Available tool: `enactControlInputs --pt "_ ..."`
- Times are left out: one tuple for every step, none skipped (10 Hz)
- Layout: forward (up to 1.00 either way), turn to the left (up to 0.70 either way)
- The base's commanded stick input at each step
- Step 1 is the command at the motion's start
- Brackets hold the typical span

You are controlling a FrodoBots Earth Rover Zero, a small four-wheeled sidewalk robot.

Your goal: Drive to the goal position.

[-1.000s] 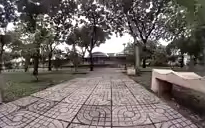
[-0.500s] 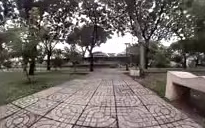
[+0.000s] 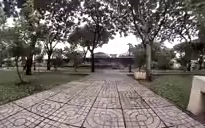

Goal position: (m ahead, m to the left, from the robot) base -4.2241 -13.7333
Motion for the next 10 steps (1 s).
enactControlInputs --pt "1.00 0.00" --pt "1.00 0.00" --pt "1.00 0.00" --pt "1.00 0.00" --pt "1.00 0.00" --pt "1.00 0.00" --pt "1.00 0.00" --pt "1.00 0.00" --pt "1.00 0.00" --pt "1.00 0.00"
